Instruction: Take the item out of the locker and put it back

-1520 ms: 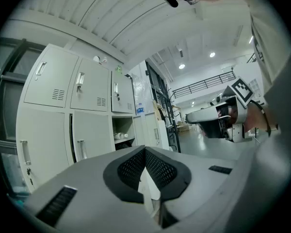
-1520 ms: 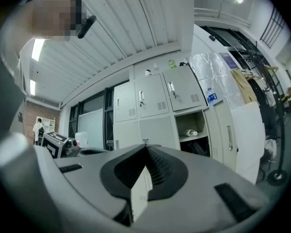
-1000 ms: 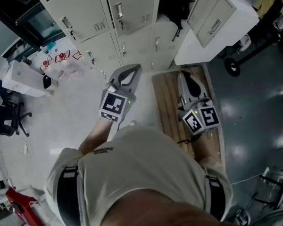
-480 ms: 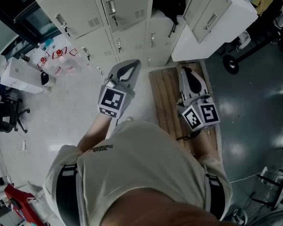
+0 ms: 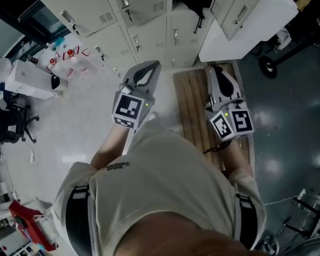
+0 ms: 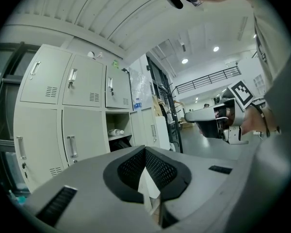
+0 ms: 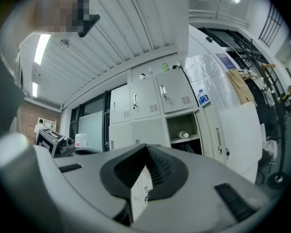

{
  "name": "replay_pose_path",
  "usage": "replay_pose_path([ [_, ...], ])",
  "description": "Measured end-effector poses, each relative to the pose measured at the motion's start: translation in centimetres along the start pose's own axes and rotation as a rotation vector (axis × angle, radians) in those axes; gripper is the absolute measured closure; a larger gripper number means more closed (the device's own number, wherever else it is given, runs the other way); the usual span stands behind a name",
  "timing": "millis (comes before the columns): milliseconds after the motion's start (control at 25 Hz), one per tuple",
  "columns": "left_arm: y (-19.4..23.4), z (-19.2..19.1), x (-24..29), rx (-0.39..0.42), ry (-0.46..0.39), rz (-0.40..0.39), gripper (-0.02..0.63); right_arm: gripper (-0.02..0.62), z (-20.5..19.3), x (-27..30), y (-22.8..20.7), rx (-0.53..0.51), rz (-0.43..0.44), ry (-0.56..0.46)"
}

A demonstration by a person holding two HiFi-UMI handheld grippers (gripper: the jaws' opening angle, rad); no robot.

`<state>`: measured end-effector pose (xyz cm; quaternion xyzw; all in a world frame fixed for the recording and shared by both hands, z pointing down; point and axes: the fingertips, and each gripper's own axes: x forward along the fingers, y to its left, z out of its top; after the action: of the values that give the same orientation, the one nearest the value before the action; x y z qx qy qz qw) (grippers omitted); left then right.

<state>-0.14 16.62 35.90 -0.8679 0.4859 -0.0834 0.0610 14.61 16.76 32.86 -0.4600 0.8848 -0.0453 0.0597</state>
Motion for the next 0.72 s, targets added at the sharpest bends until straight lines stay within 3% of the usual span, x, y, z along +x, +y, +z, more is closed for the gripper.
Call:
replay_pose_path([
  [320,2.1,-0.8,2.1,-0.003,0.004,0.01,0.592,0.592,-0.2,2.8,-0.5,-0.016,0.018,-0.003],
  [720,6.8,-1.6,8.5,-0.003,-0.011,-0.031,0.592,0.592,-0.5,9.7,-3.6,-0.041,-0.013,0.0],
])
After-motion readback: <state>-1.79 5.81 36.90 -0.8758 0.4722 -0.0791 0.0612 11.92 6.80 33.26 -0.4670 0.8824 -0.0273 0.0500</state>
